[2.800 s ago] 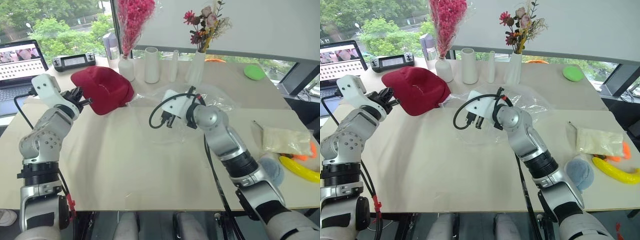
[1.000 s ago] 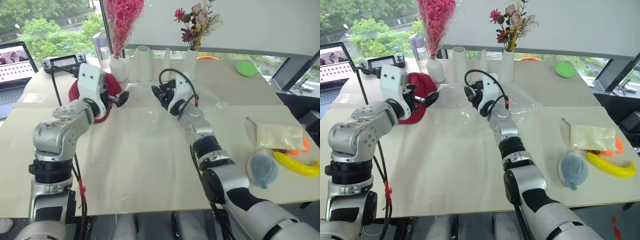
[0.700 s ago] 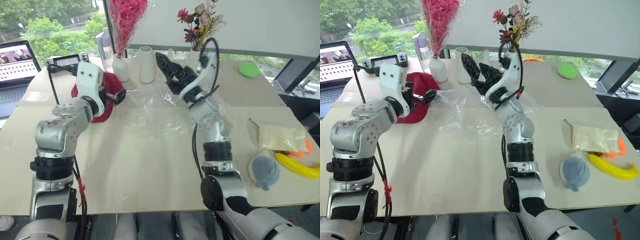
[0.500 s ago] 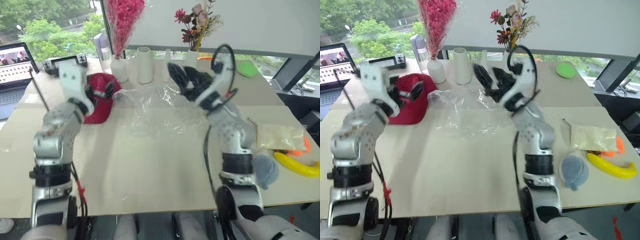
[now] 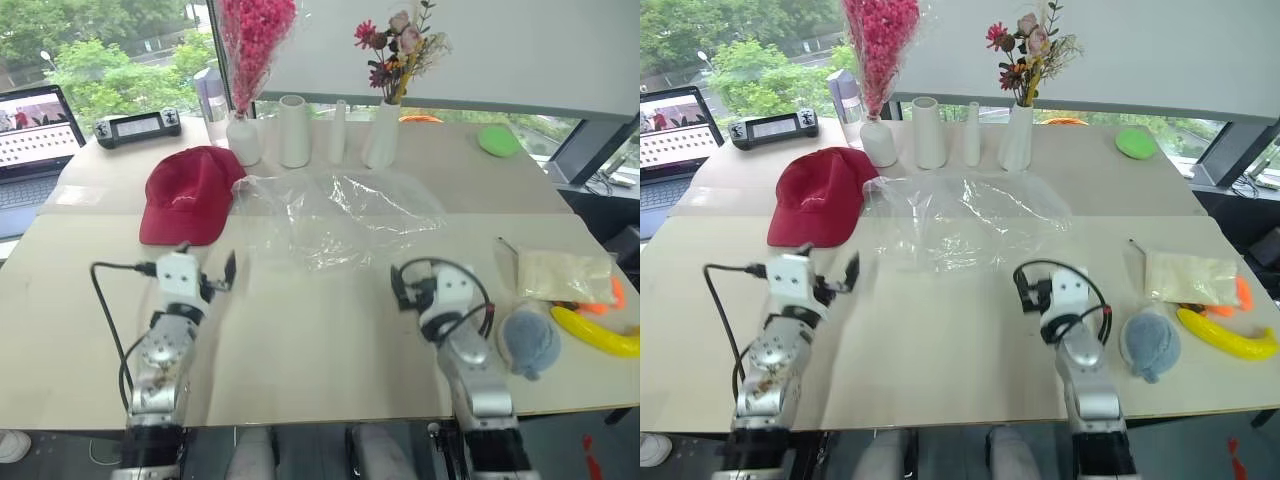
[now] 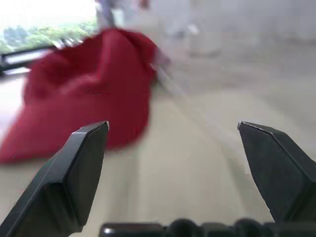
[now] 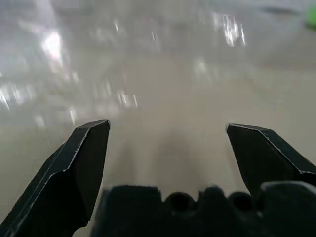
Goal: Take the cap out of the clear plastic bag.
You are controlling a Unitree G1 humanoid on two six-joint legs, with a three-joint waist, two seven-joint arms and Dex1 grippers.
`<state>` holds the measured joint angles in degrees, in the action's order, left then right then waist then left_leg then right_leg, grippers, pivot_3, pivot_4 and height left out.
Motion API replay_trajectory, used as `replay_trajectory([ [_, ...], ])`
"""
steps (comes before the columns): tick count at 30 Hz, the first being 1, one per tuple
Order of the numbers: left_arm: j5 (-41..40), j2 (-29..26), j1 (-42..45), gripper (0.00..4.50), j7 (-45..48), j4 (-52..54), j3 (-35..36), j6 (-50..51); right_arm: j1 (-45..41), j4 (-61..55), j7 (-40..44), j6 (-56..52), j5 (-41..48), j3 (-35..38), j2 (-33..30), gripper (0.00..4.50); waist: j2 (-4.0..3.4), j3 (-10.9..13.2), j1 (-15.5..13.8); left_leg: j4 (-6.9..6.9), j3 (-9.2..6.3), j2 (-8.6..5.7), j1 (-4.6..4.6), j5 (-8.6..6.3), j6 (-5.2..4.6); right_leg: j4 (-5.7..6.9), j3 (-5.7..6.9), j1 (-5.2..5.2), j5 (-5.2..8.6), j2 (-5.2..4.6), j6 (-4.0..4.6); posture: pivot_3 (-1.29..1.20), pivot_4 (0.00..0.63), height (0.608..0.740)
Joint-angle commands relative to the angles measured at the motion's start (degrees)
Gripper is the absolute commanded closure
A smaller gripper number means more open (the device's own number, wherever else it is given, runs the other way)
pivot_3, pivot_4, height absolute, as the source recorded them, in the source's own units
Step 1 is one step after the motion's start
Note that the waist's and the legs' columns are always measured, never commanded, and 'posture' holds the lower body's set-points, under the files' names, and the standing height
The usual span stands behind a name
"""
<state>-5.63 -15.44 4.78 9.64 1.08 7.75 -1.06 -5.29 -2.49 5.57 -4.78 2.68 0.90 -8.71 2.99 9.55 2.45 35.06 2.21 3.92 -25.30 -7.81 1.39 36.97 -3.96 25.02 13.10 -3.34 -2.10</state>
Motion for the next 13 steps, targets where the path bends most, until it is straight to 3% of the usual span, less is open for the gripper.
replay_trajectory([
  [1,1.9,0.2,-0.8,0.00,-1.1,-1.0,0.3,-2.6,1.2,0.7,-0.4,5.8,-1.4,-0.2,0.4,0.03,0.00,0.0,0.1,-0.01,-0.01,0.02,0.10,-0.01,0.01,-0.04,0.01,-0.08,0.05,0.02,-0.02,0.00,0.150,0.740],
  [13,1.2,4.8,-4.6,0.00,0.1,-3.3,-2.7,0.7,3.9,1.3,-2.1,8.7,-4.2,-1.0,3.0,0.03,-0.46,-1.2,0.0,-0.17,0.03,0.00,0.78,-0.21,0.13,-0.30,0.02,-0.85,0.56,-0.06,-0.06,0.00,0.150,0.740],
])
